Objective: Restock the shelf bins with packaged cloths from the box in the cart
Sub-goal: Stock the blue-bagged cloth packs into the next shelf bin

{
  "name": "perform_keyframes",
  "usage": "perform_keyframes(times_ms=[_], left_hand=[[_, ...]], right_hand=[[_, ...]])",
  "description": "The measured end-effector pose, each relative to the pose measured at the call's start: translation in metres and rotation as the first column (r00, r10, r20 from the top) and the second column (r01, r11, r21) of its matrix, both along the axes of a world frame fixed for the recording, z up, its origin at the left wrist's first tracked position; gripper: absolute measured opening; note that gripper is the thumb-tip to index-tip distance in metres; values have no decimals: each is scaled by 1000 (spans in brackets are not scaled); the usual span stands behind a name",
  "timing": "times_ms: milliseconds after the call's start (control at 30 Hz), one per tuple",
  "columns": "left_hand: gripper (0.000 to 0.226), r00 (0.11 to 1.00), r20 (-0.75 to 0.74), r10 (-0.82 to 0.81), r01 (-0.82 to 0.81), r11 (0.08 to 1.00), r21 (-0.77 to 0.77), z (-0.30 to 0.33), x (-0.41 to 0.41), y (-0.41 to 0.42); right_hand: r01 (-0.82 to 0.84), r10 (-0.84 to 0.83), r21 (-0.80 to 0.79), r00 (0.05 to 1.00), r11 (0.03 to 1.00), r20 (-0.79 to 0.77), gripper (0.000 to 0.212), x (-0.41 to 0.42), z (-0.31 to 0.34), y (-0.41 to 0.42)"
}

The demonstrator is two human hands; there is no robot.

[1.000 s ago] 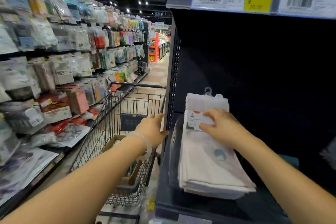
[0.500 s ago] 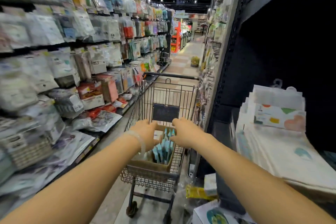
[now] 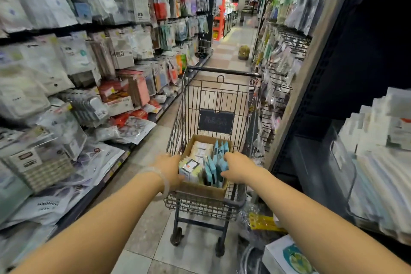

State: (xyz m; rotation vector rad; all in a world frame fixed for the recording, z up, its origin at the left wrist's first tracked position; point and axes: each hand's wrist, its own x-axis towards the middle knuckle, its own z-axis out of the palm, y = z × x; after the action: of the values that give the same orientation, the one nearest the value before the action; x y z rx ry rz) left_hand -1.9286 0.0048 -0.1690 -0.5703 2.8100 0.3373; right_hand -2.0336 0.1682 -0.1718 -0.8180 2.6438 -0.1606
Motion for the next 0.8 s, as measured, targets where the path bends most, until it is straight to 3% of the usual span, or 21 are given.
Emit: perform_keyframes(times_ms=[333,467,633,800], left_hand=[[66,998,55,3,-9,996,91,-57,-92,-45],[62,990,140,11,-34,986,163,-92,-143,-71],[59,981,195,15,-58,975,216,-137,-205,-99],[57,960,280,10,-91,956,280,-177,-251,-114]], right_hand=[[46,-49,19,991,999,125,51,-99,-78,-54],[74,-83,54,975,996,205,66,-150,-128,-80],[73,-113,115,912,991,395,102,-191,-196,-100],[150,-177,96,894,984,411,115,-213,-246,-119]])
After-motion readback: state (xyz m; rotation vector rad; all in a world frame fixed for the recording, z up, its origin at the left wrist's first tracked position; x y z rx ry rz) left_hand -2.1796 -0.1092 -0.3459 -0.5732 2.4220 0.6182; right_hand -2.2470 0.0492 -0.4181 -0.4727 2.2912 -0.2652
